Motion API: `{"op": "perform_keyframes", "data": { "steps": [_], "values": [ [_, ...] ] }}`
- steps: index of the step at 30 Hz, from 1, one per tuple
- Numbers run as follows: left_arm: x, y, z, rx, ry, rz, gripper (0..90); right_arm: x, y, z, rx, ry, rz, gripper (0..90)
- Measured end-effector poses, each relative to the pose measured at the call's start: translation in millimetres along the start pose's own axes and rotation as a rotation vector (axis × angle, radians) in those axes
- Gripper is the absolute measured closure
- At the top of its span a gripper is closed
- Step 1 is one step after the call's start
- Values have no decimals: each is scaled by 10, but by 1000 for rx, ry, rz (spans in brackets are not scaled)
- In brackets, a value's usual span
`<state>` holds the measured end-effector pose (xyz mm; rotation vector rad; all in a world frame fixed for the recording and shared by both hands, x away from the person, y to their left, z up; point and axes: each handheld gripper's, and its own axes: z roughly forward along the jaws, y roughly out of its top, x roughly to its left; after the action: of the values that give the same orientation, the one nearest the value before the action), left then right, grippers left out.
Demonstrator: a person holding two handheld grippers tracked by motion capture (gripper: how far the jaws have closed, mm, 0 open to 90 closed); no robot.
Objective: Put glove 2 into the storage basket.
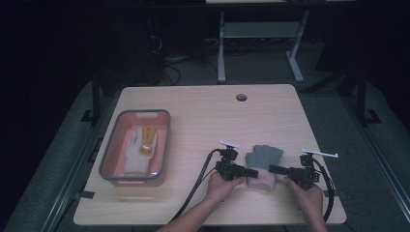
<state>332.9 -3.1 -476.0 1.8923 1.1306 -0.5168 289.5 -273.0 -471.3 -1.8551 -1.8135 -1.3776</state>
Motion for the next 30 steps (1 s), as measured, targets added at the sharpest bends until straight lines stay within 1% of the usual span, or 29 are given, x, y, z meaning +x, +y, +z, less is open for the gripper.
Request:
{"op": "perform_keyframes", "data": {
  "steps": [1, 4, 6, 7, 8, 10, 11, 12, 13, 15, 16, 17, 18, 19, 21, 22, 25, 26, 27, 30],
  "values": [
    [-7, -6, -10, -1, -5, -8, 632, 2, -3, -7, -4, 8, 0, 748],
    [-4, -14, -41, -8, -4, 6, 634, 36, -11, -14, -12, 20, -3, 752],
    [-4, -17, -56, -6, -7, -1, 635, 46, -14, -10, -16, 22, -4, 753],
    [4, -20, -68, -16, -10, 4, 636, 55, -15, -10, -16, 24, -7, 754],
    [5, -21, -83, -11, -9, 2, 641, 82, -13, -11, -20, 32, -8, 756],
    [7, -23, -112, -21, -13, 3, 643, 104, -9, -10, -23, 34, -14, 755],
    [6, -24, -130, -25, -15, 4, 643, 134, 2, -16, -25, 54, -22, 755],
    [1, -29, -153, -27, -18, 1, 643, 134, 2, -16, -25, 54, -22, 755],
    [-7, -33, -178, -30, -24, -3, 644, 153, 13, -22, -26, 65, -31, 756],
    [-22, -37, -226, -39, -22, 8, 646, 196, 32, -28, -27, 73, -41, 758],
    [-32, -35, -269, -40, -21, 9, 647, 234, 45, -19, -26, 76, -54, 759],
    [-32, -35, -269, -40, -21, 9, 647, 234, 45, -19, -26, 76, -54, 759],
    [-28, -33, -315, -47, -23, 11, 648, 276, 56, -4, -23, 80, -61, 759],
    [-28, -33, -315, -47, -23, 11, 648, 286, 58, 3, -27, 81, -67, 759],
    [-22, -26, -362, -53, -23, 15, 648, 308, 63, 9, -27, 83, -67, 759],
    [-18, -18, -400, -56, -22, 19, 648, 349, 72, 20, -30, 85, -71, 759],
    [-12, -8, -442, -58, -22, 23, 646, 389, 84, 40, -35, 87, -75, 761],
    [-3, 0, -489, -65, -23, 27, 645, 417, 92, 57, -40, 97, -77, 761],
    [-3, 0, -489, -65, -23, 27, 646, 417, 92, 57, -40, 97, -77, 761],
    [9, 9, -569, -74, -16, 37, 646, 463, 110, 90, -40, 106, -78, 761]
  ]
}}
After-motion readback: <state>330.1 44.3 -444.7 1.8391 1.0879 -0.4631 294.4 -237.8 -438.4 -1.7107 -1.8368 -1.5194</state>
